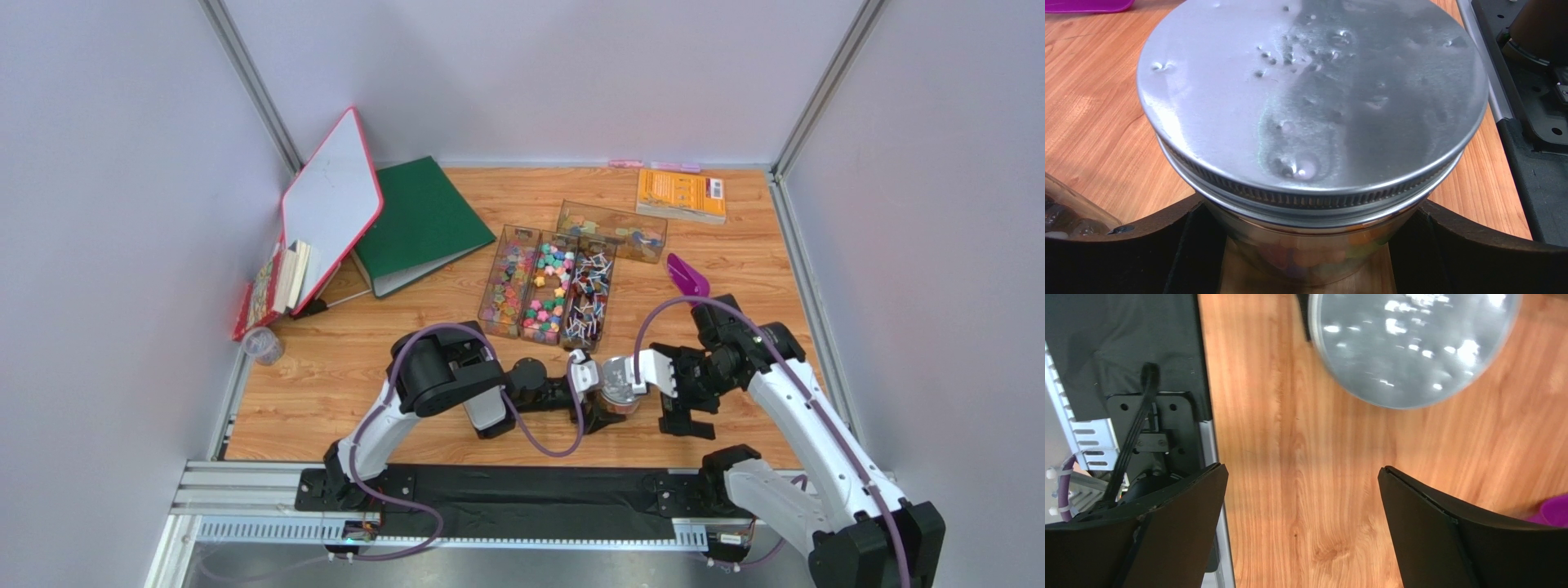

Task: Pack the candies
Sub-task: Screw the bottle lid onto the packing bottle.

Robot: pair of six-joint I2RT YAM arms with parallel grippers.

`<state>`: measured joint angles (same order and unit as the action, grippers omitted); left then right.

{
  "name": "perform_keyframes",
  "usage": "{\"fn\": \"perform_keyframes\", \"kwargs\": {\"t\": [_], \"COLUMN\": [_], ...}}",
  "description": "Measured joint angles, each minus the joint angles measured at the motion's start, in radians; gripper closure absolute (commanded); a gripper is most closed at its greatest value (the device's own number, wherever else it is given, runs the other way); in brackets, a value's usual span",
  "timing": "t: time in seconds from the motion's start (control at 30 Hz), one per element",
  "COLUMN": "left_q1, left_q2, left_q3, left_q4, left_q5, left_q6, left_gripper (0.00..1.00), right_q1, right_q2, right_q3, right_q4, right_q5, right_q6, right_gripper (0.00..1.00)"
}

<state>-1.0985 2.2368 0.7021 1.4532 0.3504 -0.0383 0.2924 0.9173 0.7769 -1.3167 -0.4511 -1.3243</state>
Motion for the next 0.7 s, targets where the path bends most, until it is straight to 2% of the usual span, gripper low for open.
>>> {"fn": "perform_keyframes", "kwargs": {"t": [0.13, 0.37, 0.7], "left_q1": [0.002, 0.002, 0.002], "left_q2": [0.0, 0.0, 0.0], "left_q3": [0.002, 0.002, 0.002], "left_q4": [-0.002, -0.003, -0.003], "left_q5": [0.008, 0.008, 0.007], "left_q6": [0.001, 0.003, 0.003], "left_gripper": [1.0, 1.0, 1.0], "right_q1": [-0.025, -0.026, 0.057], "right_q2": [0.11, 0.343, 0.397], "right_q3": [0.09, 0.259, 0.279], "right_q4": [0.042, 0.093, 0.066], "right_q5": [0.01, -0.078, -0.127], "right_q6": [0.048, 0.075, 0.068], "right_gripper": [0.0, 0.0, 0.0]}}
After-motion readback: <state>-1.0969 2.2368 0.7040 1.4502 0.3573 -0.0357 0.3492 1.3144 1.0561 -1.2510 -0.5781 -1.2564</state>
